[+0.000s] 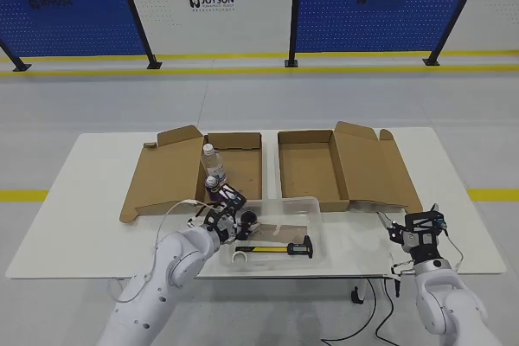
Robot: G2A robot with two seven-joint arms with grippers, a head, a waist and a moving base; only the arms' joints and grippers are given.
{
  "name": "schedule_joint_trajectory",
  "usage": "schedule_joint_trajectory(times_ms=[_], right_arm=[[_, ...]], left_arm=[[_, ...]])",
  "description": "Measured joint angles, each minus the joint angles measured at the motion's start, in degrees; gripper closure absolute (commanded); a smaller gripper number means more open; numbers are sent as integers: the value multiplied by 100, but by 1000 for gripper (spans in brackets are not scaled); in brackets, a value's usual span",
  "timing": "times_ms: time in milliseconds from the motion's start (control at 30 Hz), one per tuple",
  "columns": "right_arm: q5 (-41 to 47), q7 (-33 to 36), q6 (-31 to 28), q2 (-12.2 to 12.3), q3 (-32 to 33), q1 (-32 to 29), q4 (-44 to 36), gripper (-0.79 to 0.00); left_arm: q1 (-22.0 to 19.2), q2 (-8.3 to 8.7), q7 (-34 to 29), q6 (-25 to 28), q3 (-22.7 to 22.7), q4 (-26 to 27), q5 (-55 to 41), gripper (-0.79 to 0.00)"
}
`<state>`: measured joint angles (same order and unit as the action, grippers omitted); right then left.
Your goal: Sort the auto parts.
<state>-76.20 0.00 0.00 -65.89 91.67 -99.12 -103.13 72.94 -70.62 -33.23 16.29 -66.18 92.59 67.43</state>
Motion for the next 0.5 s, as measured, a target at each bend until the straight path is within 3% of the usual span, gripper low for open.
schedule_joint_trajectory(times_ms=[333, 500], right_arm=[[0, 0, 0, 0, 0, 0, 0, -785], [0, 0, 0, 0, 0, 0, 0, -785]], left_arm=[[-200, -56, 121, -385, 209, -335, 231, -400], [-245, -72, 133, -519, 252, -464, 293, -409]])
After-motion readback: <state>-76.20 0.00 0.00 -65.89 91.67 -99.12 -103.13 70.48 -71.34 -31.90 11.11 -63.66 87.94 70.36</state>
